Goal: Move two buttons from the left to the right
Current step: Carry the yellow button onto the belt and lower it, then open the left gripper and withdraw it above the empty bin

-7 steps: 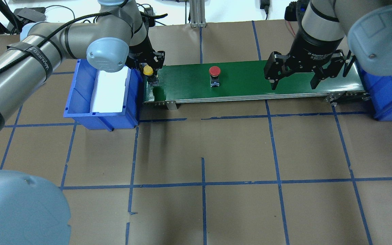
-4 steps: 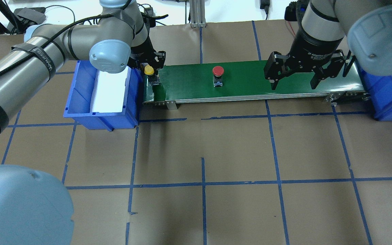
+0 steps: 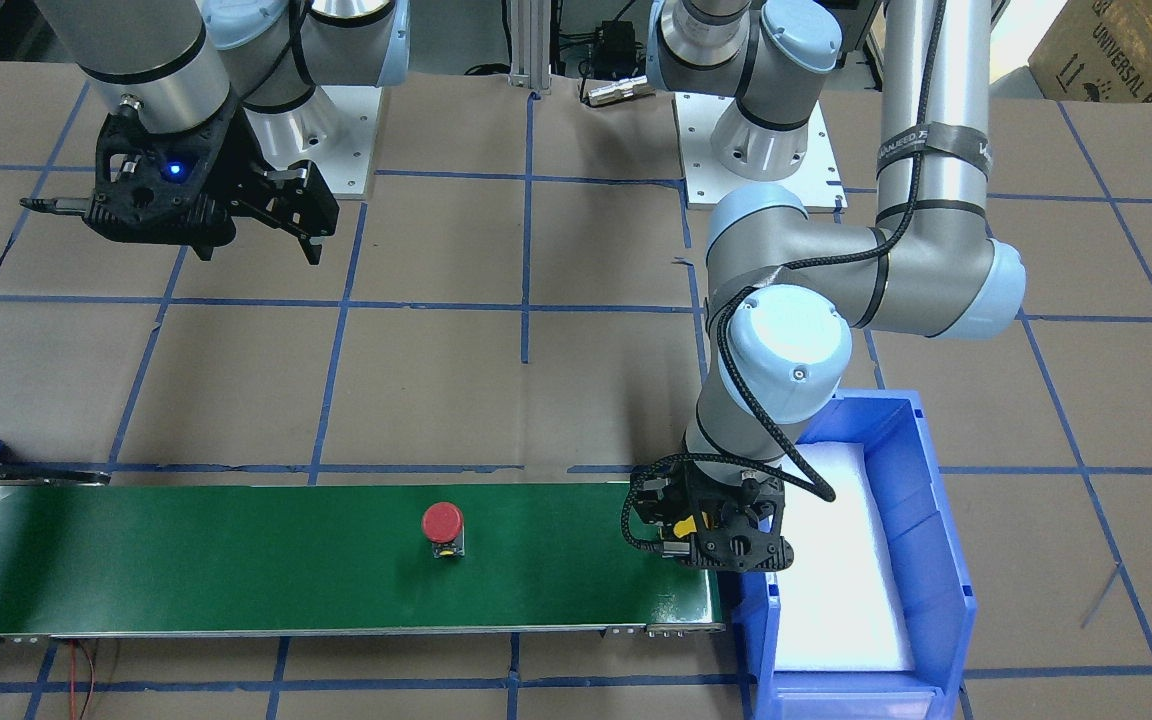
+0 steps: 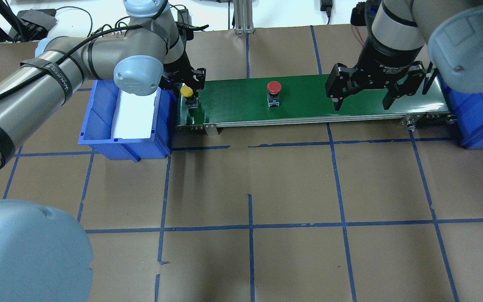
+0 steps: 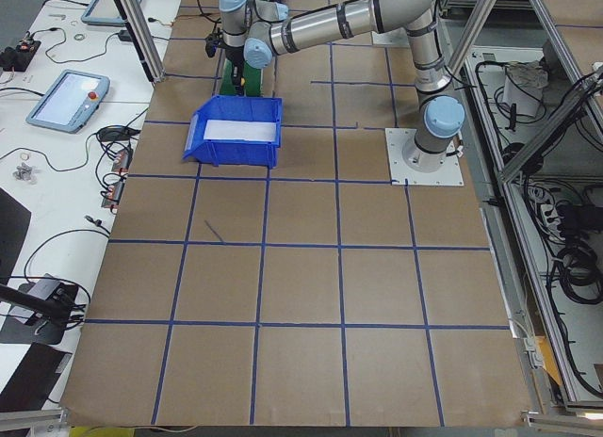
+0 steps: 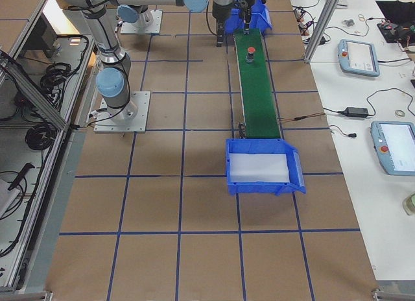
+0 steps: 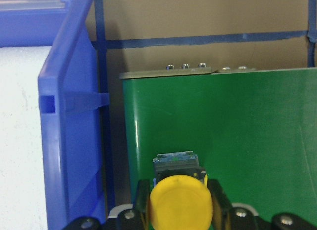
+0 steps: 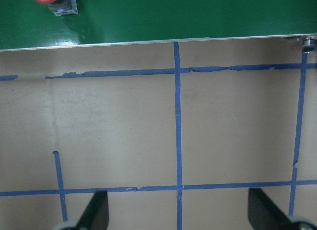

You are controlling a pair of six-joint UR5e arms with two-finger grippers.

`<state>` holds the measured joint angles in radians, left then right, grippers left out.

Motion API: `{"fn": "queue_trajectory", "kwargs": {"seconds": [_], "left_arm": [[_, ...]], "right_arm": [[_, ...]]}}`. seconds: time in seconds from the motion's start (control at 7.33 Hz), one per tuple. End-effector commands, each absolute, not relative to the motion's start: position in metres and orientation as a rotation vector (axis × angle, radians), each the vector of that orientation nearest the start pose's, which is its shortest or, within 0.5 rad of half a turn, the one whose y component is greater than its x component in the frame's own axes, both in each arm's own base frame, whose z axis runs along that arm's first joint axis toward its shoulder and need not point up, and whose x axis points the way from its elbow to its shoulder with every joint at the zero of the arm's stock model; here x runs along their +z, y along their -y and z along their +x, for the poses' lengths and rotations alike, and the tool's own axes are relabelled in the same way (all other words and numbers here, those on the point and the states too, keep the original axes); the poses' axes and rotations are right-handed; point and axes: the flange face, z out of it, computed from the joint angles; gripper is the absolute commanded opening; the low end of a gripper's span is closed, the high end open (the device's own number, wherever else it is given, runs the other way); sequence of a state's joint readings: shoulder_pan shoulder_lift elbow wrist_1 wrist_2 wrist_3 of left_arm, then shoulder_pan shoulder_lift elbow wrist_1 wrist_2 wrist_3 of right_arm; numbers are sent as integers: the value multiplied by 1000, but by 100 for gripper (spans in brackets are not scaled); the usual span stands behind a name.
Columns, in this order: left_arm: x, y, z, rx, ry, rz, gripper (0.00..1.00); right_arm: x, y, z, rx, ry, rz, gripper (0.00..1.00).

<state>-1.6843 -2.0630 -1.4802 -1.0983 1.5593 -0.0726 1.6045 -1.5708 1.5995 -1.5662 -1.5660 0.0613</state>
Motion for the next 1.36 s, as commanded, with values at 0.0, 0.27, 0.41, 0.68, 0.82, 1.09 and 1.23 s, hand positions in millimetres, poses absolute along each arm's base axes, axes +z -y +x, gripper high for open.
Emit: {"fn": "queue_trajectory", "kwargs": {"seconds": [0.0, 0.27, 0.41, 0.68, 0.82, 1.09, 1.23], "left_arm": [[317, 643, -209, -159, -3163, 77, 100], [385, 613, -205, -209, -3156, 83, 100], [412, 591, -202, -180, -3156, 81, 100], [469, 526, -192, -48, -3147, 118, 100], [474, 500, -185, 43, -3142, 113, 100], [469, 474, -159, 113, -3139, 111, 100], [469, 471, -159, 109, -3141, 111, 100]], "right_arm": [[473, 484, 150, 53, -3138, 43, 100], [474, 484, 150, 51, -3138, 43, 100], [473, 484, 150, 53, -3138, 43, 100], [474, 484, 150, 51, -3138, 43, 100], [474, 484, 150, 51, -3138, 43, 100], [476, 483, 150, 39, -3136, 46, 100], [477, 483, 150, 34, -3136, 46, 100]]}}
